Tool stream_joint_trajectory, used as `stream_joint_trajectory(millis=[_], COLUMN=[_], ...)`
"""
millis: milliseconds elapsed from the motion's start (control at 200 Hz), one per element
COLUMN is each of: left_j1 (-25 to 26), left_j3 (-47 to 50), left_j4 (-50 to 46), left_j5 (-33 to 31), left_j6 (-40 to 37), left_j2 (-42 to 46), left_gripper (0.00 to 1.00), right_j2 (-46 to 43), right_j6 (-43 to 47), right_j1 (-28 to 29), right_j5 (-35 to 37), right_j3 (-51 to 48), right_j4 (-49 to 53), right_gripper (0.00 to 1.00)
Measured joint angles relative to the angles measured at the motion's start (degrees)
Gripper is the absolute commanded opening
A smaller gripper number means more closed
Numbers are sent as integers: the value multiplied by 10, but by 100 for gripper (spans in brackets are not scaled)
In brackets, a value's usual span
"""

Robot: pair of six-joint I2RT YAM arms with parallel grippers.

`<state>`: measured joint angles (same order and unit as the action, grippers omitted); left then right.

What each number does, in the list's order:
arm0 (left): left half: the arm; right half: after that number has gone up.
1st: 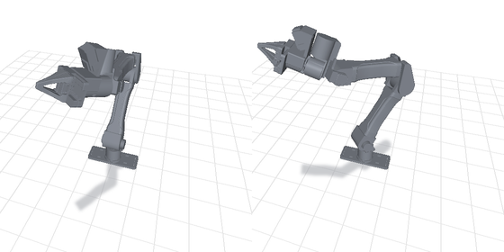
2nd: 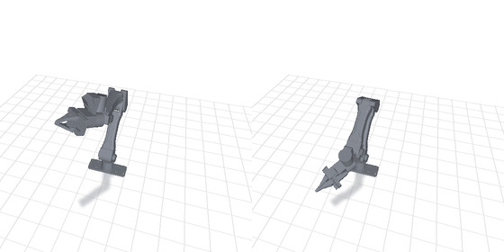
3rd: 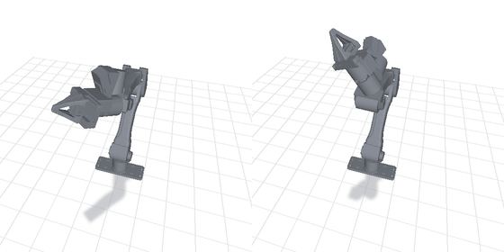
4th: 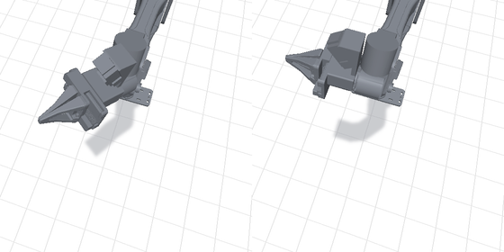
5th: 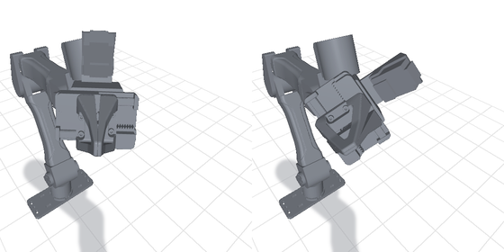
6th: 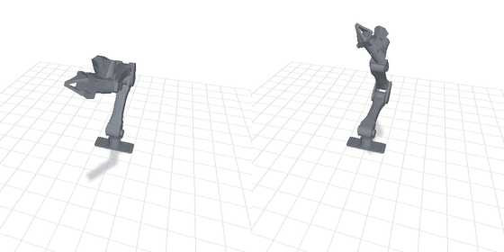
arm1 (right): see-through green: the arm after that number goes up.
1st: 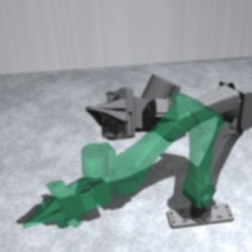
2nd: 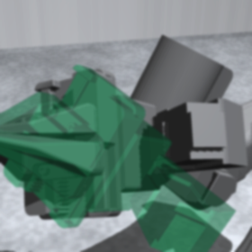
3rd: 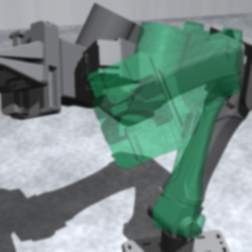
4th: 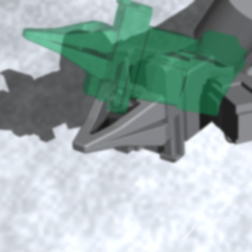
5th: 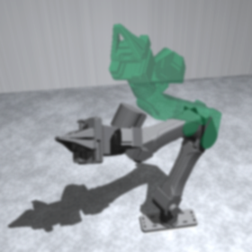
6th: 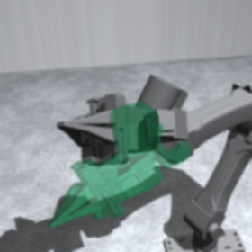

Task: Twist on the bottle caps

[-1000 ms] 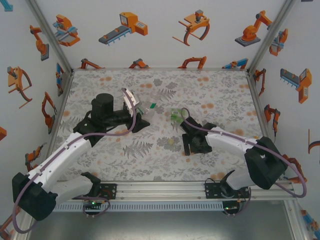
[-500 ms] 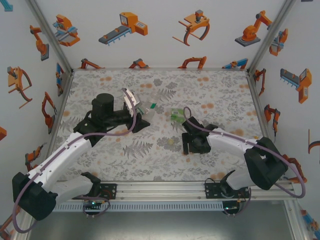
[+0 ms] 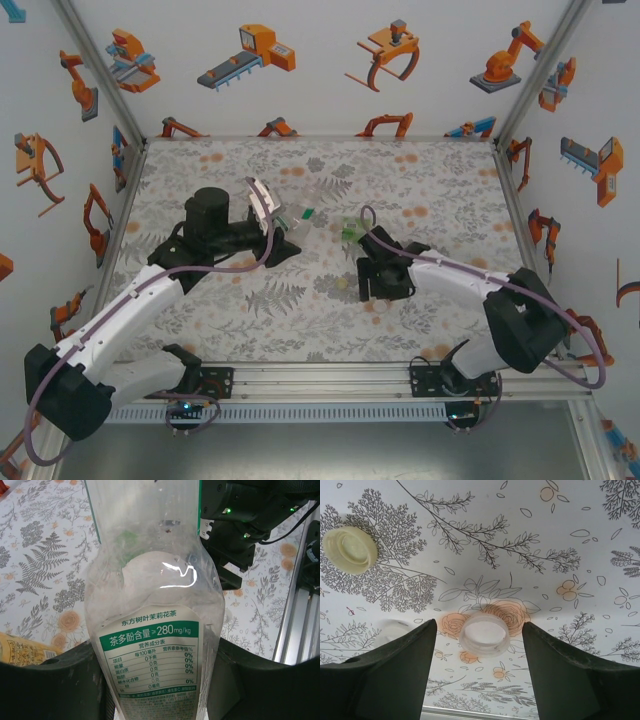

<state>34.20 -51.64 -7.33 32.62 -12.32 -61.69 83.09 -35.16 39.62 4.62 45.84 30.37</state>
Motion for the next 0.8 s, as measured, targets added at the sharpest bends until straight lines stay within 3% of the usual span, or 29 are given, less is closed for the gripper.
stream_joint_trajectory(millis=[801], left_j1=[10], left_j3=[0], left_j4=[0], left_j5=[0], left_j6=[0], left_j2=[-1], left_gripper=[13], right_j2=[-14], right_j6=[-2], right_j1=[12], right_j5=[-28], right_j3=[0], right_j4=[8], right_gripper=[64])
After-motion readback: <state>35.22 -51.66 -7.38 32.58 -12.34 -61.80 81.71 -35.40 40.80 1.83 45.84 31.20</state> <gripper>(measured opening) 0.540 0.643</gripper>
